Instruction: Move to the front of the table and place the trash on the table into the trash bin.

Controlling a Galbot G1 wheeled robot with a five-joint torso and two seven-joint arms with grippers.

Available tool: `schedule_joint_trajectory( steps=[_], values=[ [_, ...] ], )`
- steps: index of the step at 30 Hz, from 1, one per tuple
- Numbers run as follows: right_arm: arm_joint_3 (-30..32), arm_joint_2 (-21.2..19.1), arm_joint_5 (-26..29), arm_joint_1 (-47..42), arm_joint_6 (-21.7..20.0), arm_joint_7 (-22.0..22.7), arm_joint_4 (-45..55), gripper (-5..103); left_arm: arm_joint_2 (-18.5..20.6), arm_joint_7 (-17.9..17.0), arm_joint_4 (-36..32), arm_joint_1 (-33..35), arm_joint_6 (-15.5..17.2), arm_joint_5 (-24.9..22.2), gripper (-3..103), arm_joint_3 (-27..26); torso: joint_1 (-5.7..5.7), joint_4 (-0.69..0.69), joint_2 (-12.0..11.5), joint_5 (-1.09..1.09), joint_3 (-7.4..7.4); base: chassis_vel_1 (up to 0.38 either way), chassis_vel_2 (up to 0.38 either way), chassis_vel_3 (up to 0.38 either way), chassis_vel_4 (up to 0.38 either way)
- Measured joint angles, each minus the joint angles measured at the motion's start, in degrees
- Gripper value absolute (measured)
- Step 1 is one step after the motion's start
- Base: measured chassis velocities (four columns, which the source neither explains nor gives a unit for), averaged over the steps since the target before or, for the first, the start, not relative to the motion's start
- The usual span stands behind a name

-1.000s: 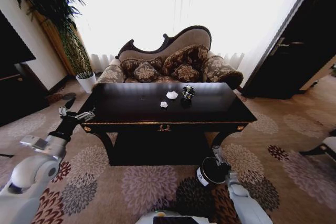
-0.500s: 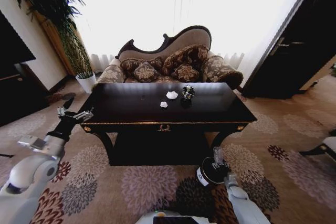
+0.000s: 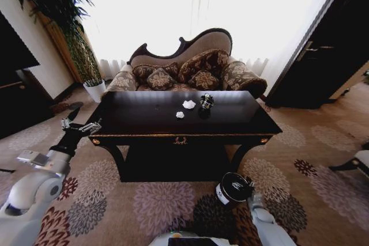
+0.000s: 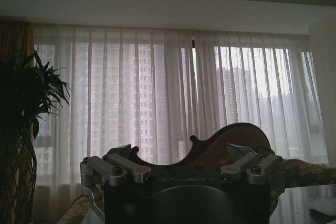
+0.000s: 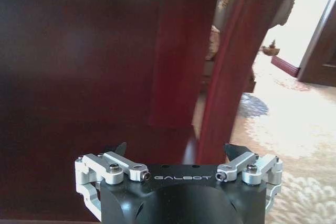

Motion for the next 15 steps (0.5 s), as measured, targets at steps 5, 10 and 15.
schedule_joint_trajectory(
  steps=[5, 10, 15],
  values=[
    [1.0, 2.3, 1.8, -8.8, 0.4, -0.1, 12.2, 100, -0.6, -1.3, -0.8, 0.7, 1.1, 0.3, 100, -0.2, -0.01, -0.01, 0.0, 0.02, 0.0, 0.0, 0.0, 0.0, 0.0],
    [2.4, 3.4, 3.2, -15.2, 2.3, -0.2, 21.5, 100, -0.7, -1.8, -1.0, 0.6, 1.3, 0.3, 100, -0.4, 0.0, -0.02, 0.0, 0.01, 0.0, 0.0, 0.0, 0.0, 0.0],
    [3.8, 4.9, 7.3, -22.1, 2.4, -0.2, 32.1, 100, -0.8, -2.0, -0.5, 1.0, 1.6, 0.3, 100, -1.2, -0.01, -0.01, 0.0, 0.01, 0.0, 0.0, 0.0, 0.0, 0.0]
  ],
)
